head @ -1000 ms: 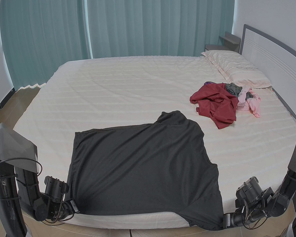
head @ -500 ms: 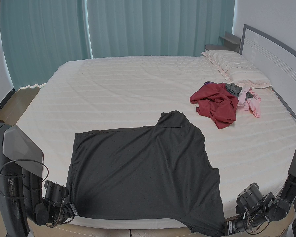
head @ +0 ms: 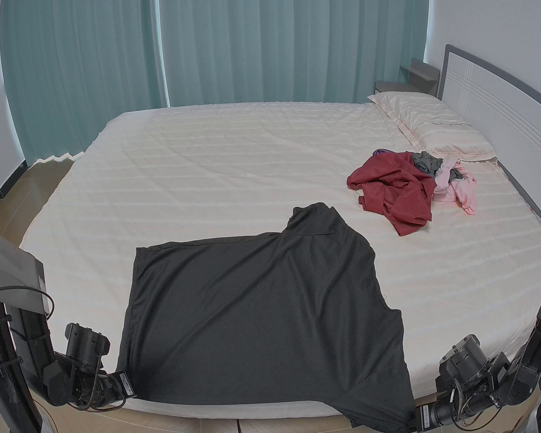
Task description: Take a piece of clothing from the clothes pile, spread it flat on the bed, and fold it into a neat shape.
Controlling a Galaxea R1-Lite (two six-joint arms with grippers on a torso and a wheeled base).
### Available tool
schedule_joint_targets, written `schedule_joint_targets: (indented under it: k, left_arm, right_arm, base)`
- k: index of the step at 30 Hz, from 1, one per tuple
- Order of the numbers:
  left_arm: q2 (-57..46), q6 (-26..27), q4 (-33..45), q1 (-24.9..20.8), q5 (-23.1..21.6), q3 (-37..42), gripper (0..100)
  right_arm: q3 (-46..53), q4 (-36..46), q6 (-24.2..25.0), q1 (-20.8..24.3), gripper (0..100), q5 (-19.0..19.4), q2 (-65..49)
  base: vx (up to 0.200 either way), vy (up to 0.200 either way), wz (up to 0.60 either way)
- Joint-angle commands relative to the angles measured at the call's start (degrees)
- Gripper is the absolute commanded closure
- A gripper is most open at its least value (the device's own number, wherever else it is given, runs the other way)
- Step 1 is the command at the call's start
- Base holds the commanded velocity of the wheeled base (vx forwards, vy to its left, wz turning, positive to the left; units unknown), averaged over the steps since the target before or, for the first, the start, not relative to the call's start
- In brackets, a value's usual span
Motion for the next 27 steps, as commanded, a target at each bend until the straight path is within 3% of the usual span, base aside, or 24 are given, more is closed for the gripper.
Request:
schedule_joint_targets:
  k: [1, 8, 14, 26, 27]
  left_arm:
    - [-1.38, 0.06, 0.29, 0.23, -0.14, 0.79, 100]
    - [-4.90, -0.38, -1.03, 1.90, -1.02, 0.35, 100]
    - [-10.88, -2.05, -0.68, 4.36, -1.19, -2.20, 100]
    - [-13.60, -3.19, 0.64, 4.45, -1.19, -7.21, 100]
    - [-13.60, -5.39, 2.66, 4.27, -1.10, -9.41, 100]
  right_arm:
    - [0.54, -0.60, 0.01, 0.09, 100, -0.04, -1.54]
    - [-2.01, -0.69, 0.97, -0.79, 100, 0.75, -9.63]
    - [-6.40, -0.08, 0.97, -4.56, 100, 1.36, -12.79]
    - [-12.56, -0.08, 0.97, -9.05, 100, 4.00, -16.66]
    - [-13.17, -0.08, 0.97, -9.40, 100, 4.44, -17.01]
  base:
    - [0.000, 0.000, 0.00]
    - [0.000, 0.000, 0.00]
    - [0.000, 0.000, 0.00]
    - [0.000, 0.000, 0.00]
    - [0.000, 0.000, 0.00]
